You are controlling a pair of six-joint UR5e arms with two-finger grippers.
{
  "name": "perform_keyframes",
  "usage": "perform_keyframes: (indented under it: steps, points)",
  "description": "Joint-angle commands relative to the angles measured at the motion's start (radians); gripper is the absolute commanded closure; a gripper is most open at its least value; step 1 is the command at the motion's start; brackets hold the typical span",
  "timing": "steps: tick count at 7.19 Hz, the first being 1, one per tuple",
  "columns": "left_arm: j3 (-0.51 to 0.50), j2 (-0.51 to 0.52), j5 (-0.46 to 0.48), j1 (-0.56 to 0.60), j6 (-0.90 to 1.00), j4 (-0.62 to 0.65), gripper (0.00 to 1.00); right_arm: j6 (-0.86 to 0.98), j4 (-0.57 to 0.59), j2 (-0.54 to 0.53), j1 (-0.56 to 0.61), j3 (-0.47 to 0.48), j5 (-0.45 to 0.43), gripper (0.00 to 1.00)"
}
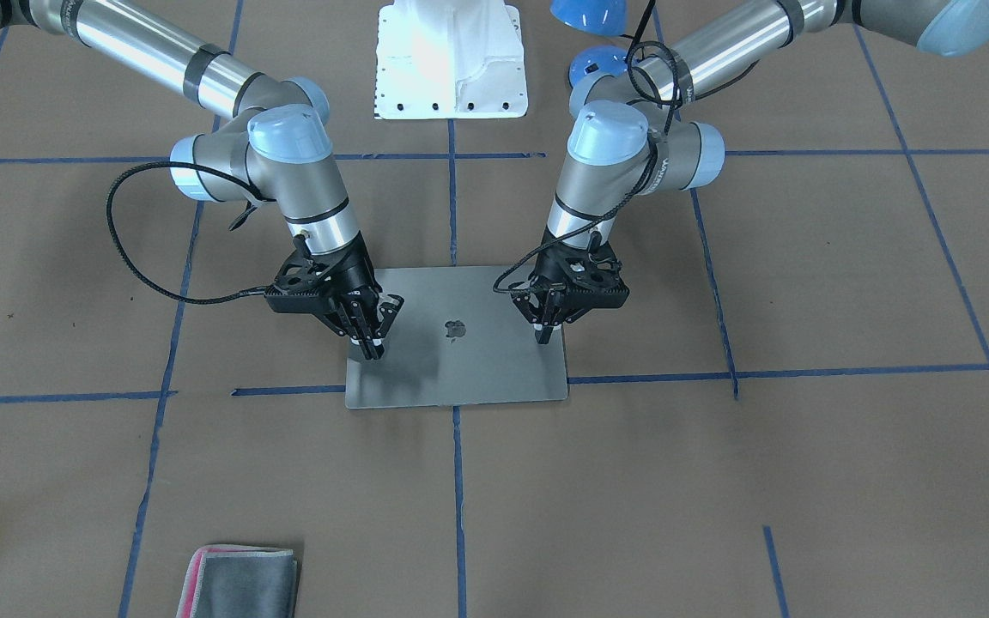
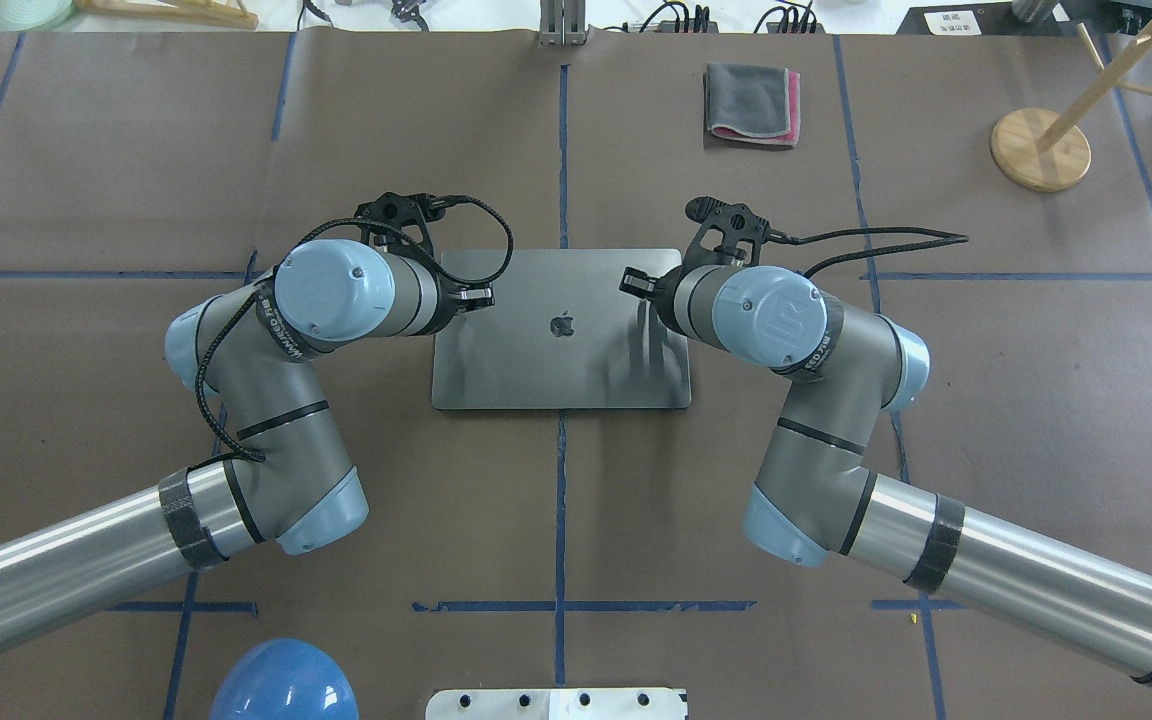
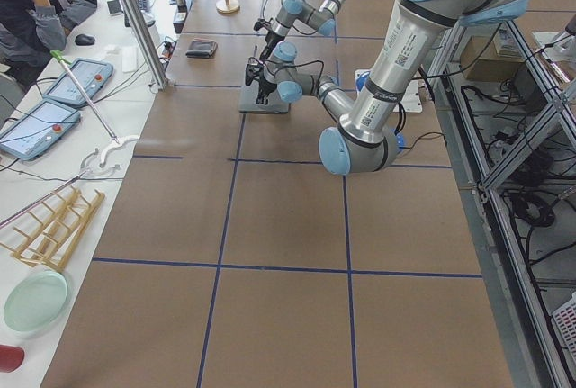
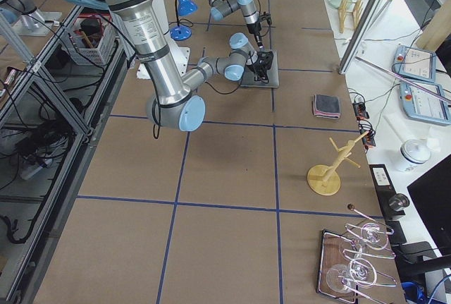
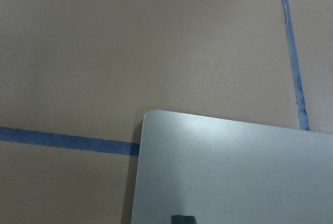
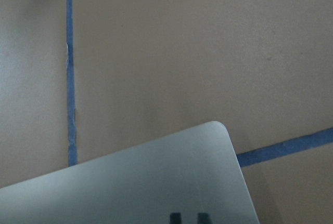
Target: Close laptop
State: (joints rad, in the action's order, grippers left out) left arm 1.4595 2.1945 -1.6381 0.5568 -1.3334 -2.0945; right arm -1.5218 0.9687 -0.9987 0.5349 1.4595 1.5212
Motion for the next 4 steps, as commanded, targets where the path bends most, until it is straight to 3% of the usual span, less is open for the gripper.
perform_keyframes:
  steps: [1,2,4]
  points:
    - [0.002,-0.011,-0.061,0.014,0.031,0.005,0.01,0.000,0.048,0.006,0.017,0.019,0.057,0.01]
    - [0.033,-0.024,-0.083,0.017,0.042,0.039,0.00,0.003,0.112,0.000,0.034,0.044,0.104,0.00]
    - [0.167,-0.033,-0.146,0.040,0.115,0.311,0.00,0.140,0.290,-0.085,0.080,0.230,0.215,0.00]
